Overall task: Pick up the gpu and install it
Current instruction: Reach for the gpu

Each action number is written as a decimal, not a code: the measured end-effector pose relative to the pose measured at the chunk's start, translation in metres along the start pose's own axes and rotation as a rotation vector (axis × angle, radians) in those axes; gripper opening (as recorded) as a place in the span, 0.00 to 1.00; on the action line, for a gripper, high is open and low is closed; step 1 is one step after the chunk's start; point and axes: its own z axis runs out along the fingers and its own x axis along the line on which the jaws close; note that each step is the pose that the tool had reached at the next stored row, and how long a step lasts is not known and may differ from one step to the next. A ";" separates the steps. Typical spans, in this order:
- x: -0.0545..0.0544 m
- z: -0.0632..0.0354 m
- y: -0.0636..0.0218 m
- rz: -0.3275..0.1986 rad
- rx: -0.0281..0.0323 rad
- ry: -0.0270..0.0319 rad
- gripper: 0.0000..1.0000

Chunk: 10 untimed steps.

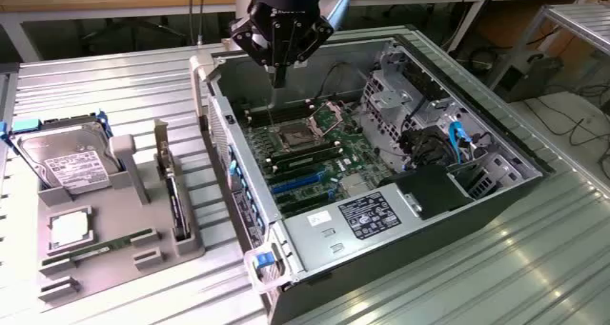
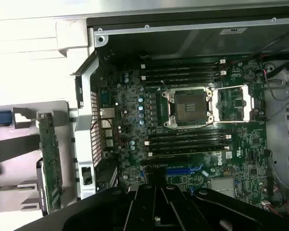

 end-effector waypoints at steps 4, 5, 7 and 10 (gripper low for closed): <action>0.000 0.0000 0.0000 0.000 0.0000 0.0001 0.11; 0.000 0.0000 0.0000 0.000 0.0000 0.0000 0.11; 0.000 0.0000 0.0000 0.000 0.0000 0.0000 0.11; 0.000 0.0000 0.0000 0.000 -0.0001 0.0000 0.11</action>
